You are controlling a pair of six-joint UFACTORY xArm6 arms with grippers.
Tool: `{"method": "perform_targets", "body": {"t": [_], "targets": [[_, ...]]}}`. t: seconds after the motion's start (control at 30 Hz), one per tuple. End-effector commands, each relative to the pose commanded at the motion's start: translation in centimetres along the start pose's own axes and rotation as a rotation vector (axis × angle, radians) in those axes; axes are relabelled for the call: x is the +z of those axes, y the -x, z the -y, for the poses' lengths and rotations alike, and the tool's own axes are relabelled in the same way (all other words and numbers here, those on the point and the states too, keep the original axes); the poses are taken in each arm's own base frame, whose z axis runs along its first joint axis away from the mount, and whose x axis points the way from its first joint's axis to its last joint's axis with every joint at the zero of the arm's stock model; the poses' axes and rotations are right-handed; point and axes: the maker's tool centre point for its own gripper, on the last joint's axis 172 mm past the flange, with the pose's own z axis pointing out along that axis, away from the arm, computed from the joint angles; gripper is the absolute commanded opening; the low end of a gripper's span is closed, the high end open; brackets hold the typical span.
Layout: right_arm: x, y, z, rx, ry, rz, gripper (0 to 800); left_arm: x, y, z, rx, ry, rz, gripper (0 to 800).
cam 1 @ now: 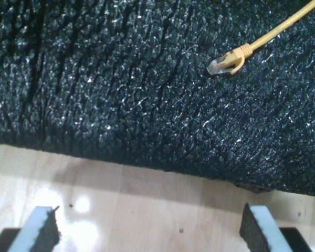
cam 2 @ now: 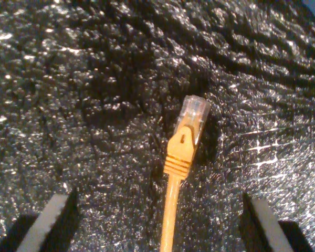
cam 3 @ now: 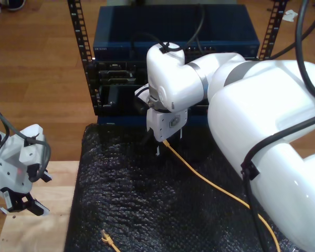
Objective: Grab the cable and plug it in
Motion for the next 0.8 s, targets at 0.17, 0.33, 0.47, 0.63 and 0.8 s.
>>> {"method": "perform_targets", "body": {"t": [0.17, 0.33, 0.47, 0.63, 0.8], "targets": [[0.35, -0.04, 0.01, 0.009, -0.001, 0.005, 691, 0.0, 0.0, 0.0, 0.0, 0.0, 0.0, 800], [0.41, -0.43, -0.09, 0.011, 0.001, 0.0, 632, -0.04, -0.02, 0.01, 0.001, -0.001, 0.0, 800], [0.73, -0.53, -0.21, 0.012, 0.002, 0.003, 587, -0.04, -0.02, 0.01, 0.001, -0.001, 0.0, 800], [0.53, -0.95, -0.33, 0.01, 0.005, -0.004, 519, -0.04, -0.02, 0.01, 0.001, -0.001, 0.0, 800], [0.89, -0.71, -0.98, -0.008, 0.034, 0.008, 463, -0.03, -0.03, -0.03, 0.001, 0.0, 0.0, 799]]}}
